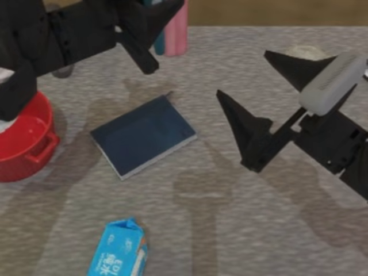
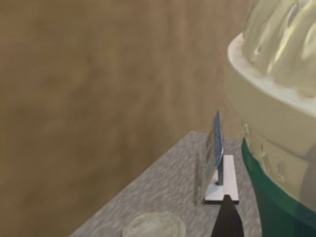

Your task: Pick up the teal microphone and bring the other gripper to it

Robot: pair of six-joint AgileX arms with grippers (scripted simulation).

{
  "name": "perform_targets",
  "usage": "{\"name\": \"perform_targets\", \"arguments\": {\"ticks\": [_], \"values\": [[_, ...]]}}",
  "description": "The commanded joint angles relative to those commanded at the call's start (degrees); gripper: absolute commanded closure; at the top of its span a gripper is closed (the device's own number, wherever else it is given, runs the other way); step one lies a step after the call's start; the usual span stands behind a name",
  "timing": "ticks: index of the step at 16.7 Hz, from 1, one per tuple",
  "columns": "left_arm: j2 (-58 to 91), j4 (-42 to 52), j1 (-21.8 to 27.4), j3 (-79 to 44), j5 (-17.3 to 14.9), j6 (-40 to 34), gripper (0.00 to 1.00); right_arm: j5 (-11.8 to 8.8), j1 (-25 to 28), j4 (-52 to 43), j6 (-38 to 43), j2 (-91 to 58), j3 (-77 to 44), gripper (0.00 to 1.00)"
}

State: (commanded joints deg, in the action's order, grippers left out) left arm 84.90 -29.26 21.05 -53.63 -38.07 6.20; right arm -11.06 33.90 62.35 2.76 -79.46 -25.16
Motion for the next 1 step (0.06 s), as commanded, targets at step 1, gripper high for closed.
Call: {"name": "perform_targets", "arguments": {"ticks": [1], "values": [[-0.03, 0.02, -0.09, 0.05, -0.07, 0.00, 1.00, -0.03, -0.01, 0.03, 0.00, 0.10, 0.10, 0.00]]}}
